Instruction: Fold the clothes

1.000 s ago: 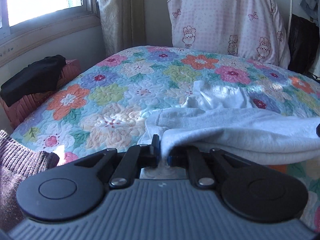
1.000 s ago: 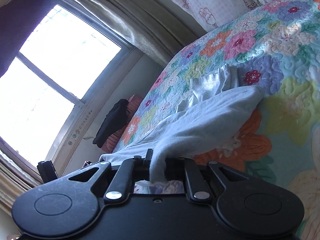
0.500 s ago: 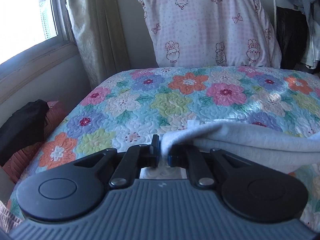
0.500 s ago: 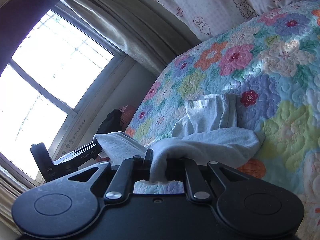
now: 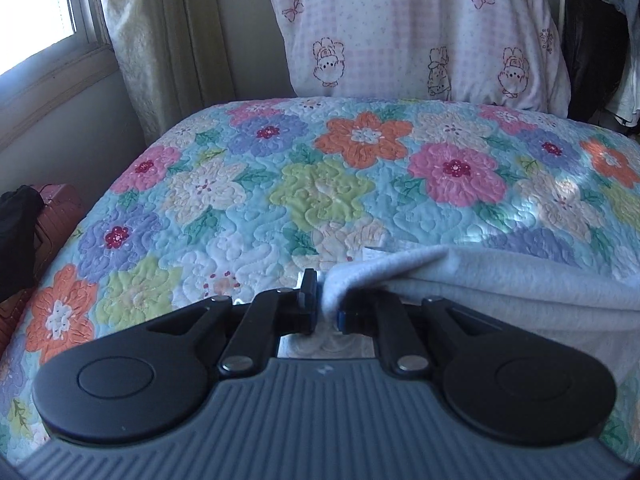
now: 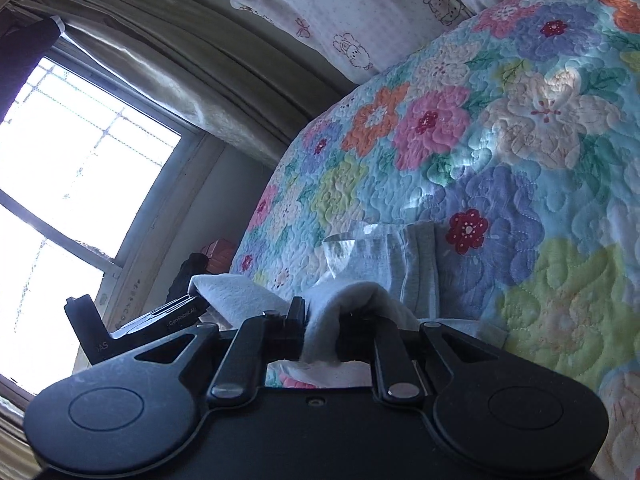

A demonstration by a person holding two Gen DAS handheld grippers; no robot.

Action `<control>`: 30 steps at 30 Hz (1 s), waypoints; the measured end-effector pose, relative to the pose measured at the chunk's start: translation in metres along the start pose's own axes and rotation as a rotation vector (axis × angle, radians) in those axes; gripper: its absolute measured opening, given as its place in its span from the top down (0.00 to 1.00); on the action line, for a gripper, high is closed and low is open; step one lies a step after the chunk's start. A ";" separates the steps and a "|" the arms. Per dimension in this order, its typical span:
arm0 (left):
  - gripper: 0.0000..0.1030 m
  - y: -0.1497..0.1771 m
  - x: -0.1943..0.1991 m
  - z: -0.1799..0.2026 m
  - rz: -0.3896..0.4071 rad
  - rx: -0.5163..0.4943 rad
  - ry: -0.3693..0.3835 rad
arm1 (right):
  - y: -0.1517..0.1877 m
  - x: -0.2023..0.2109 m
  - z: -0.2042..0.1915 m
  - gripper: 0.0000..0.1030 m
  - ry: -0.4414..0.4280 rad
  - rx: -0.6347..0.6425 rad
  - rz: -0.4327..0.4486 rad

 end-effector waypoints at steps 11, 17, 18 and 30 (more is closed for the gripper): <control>0.40 -0.026 -0.072 0.019 -0.062 -0.057 -0.090 | -0.035 -0.037 0.049 0.79 0.153 -0.055 -0.001; 0.31 0.001 -0.065 -0.005 -0.040 0.090 -0.038 | -0.024 -0.039 0.080 0.74 0.172 -0.074 -0.017; 0.31 0.010 -0.066 -0.008 -0.060 0.103 -0.033 | -0.024 -0.038 0.080 0.73 0.155 -0.070 -0.012; 0.29 0.087 -0.067 -0.042 -0.101 0.321 0.016 | -0.050 -0.050 0.036 0.77 0.212 0.222 0.017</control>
Point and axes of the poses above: each gripper's, at about its wrist camera, not at the fingertips, and x roughly against the way its jaws point, z to its right, y to its underside, the point moved 4 cm from there along -x, roughly the way its jaws point, and after that the axes turned 3 degrees about -y, right-handed, at the moved point
